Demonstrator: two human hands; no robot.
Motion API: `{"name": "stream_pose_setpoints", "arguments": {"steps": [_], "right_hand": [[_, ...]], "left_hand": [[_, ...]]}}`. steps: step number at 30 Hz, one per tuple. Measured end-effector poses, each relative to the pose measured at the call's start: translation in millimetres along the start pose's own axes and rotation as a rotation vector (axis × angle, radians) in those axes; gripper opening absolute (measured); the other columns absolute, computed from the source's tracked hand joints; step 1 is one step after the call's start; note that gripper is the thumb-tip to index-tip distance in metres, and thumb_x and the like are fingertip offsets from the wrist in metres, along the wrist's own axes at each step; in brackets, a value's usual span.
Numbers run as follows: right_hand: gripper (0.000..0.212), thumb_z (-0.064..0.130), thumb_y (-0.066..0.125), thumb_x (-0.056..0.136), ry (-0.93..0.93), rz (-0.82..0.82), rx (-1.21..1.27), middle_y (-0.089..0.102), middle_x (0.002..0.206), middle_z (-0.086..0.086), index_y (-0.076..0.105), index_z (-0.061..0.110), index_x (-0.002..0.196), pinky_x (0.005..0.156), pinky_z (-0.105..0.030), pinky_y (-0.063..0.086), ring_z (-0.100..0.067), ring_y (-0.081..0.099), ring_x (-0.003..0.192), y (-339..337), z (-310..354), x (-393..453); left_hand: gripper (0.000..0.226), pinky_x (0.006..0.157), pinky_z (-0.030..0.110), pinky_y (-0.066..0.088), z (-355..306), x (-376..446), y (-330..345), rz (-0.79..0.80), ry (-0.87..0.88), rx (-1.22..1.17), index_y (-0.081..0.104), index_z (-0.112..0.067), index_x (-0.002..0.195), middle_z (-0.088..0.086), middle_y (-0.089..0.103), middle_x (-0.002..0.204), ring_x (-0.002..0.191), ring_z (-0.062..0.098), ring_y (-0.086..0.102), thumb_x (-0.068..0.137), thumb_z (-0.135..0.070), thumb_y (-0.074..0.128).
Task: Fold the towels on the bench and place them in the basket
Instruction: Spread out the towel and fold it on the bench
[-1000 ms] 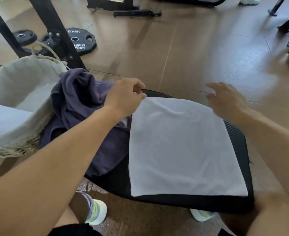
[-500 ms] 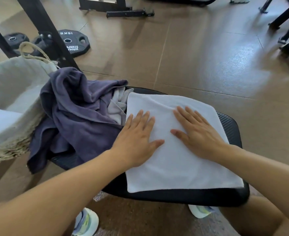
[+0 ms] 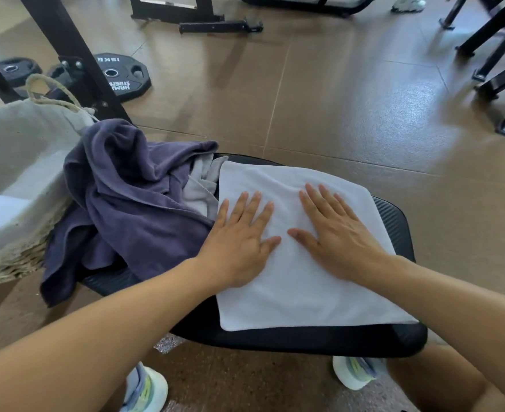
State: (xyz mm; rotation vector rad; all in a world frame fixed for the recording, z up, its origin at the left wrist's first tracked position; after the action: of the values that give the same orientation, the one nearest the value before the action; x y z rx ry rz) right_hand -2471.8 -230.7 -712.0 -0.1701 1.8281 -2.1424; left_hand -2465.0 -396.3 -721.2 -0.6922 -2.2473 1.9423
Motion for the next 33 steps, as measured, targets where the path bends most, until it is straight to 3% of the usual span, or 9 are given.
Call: {"name": "stream_pose_setpoints", "arguments": {"steps": [5, 8, 12, 19, 21, 24, 27, 29, 33], "right_hand": [[0.063, 0.060, 0.037, 0.099, -0.160, -0.272, 0.127, 0.045, 0.154, -0.003, 0.050, 0.017, 0.145, 0.118, -0.045, 0.034, -0.025, 0.040, 0.145, -14, 70, -40], [0.064, 0.066, 0.044, 0.095, -0.334, -0.135, 0.146, 0.044, 0.155, 0.000, 0.051, 0.023, 0.143, 0.118, -0.044, 0.035, -0.021, 0.039, 0.144, -6, 105, -56], [0.090, 0.080, 0.041, 0.088, -0.539, 0.102, -0.005, 0.025, 0.167, -0.002, 0.030, 0.024, 0.157, 0.126, -0.044, 0.011, -0.024, 0.021, 0.154, 25, 135, -68], [0.064, 0.068, 0.046, 0.095, -0.505, 0.006, 0.092, 0.045, 0.156, 0.000, 0.050, 0.023, 0.140, 0.121, -0.038, 0.031, -0.023, 0.036, 0.148, 22, 139, -72], [0.040, 0.050, 0.052, 0.098, -0.521, -0.032, 0.184, 0.054, 0.147, 0.001, 0.057, 0.020, 0.124, 0.117, -0.034, 0.038, -0.019, 0.041, 0.144, 16, 134, -70], [0.016, 0.028, 0.055, 0.094, -0.537, -0.040, 0.277, 0.061, 0.137, 0.000, 0.057, 0.018, 0.105, 0.110, -0.028, 0.042, -0.016, 0.046, 0.141, 12, 127, -66], [0.012, 0.028, 0.056, 0.099, -0.445, -0.014, 0.390, 0.065, 0.128, 0.003, 0.057, 0.019, 0.106, 0.100, -0.026, 0.045, -0.011, 0.055, 0.128, 6, 122, -59], [0.010, 0.033, 0.057, 0.100, -0.222, 0.059, 0.588, 0.067, 0.101, 0.011, 0.059, 0.024, 0.101, 0.083, -0.025, 0.046, -0.004, 0.061, 0.096, -3, 109, -48], [0.024, 0.035, 0.059, 0.100, 0.023, 0.134, 0.878, 0.052, 0.066, 0.015, 0.058, 0.019, 0.082, 0.065, -0.026, 0.037, -0.002, 0.046, 0.062, -9, 81, -29]], "left_hand": [[0.058, 0.125, 0.045, -0.008, 22, 0, -24, -0.068, -0.011, 0.088, 0.007, -0.017, 0.161, 0.002, 0.001, 0.170, 0.156, 0.021, -0.011, 0.108, -0.033, 0.024], [0.058, 0.125, 0.047, -0.006, 39, 2, -31, -0.080, -0.068, 0.132, 0.009, -0.016, 0.161, 0.004, 0.007, 0.170, 0.157, 0.023, -0.007, 0.108, -0.035, 0.025], [0.058, 0.125, 0.048, -0.008, 44, 7, -38, -0.077, -0.087, 0.126, 0.012, -0.019, 0.160, 0.004, 0.009, 0.170, 0.157, 0.024, -0.003, 0.108, -0.037, 0.025], [0.047, 0.127, 0.045, -0.001, 41, 15, -45, -0.159, 0.002, 0.037, 0.039, -0.022, 0.151, 0.001, 0.035, 0.161, 0.155, 0.022, 0.015, 0.105, -0.027, 0.040], [0.034, 0.123, 0.040, 0.022, 34, 10, -57, -0.287, 0.080, -0.149, 0.061, -0.024, 0.133, -0.002, 0.059, 0.141, 0.141, 0.017, 0.043, 0.100, -0.029, 0.054], [0.014, 0.086, 0.019, 0.042, 27, -3, -67, -0.344, 0.112, -0.379, 0.073, -0.029, 0.106, -0.013, 0.073, 0.107, 0.090, -0.008, 0.060, 0.097, -0.033, 0.063], [0.016, 0.078, 0.023, 0.049, 24, -10, -58, -0.181, 0.106, -0.582, 0.073, -0.028, 0.087, -0.016, 0.074, 0.085, 0.082, 0.002, 0.066, 0.098, -0.035, 0.063], [0.028, 0.071, 0.026, 0.049, 24, -15, -57, -0.125, 0.090, -0.699, 0.073, -0.023, 0.082, -0.010, 0.074, 0.077, 0.071, 0.005, 0.064, 0.101, -0.037, 0.058], [0.041, 0.073, 0.025, 0.048, 22, -26, -62, -0.068, 0.089, -0.888, 0.073, -0.011, 0.082, 0.005, 0.071, 0.077, 0.071, 0.009, 0.061, 0.103, -0.040, 0.052]]}}
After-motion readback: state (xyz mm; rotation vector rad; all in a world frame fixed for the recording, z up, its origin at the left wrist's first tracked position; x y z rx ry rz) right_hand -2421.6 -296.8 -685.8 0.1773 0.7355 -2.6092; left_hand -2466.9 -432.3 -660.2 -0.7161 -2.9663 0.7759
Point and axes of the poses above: each hand's wrist, its own x-axis towards the middle knuckle, its own y-axis out of the palm, z = x × y, the point moved 7 cm from there along x, towards the middle knuckle
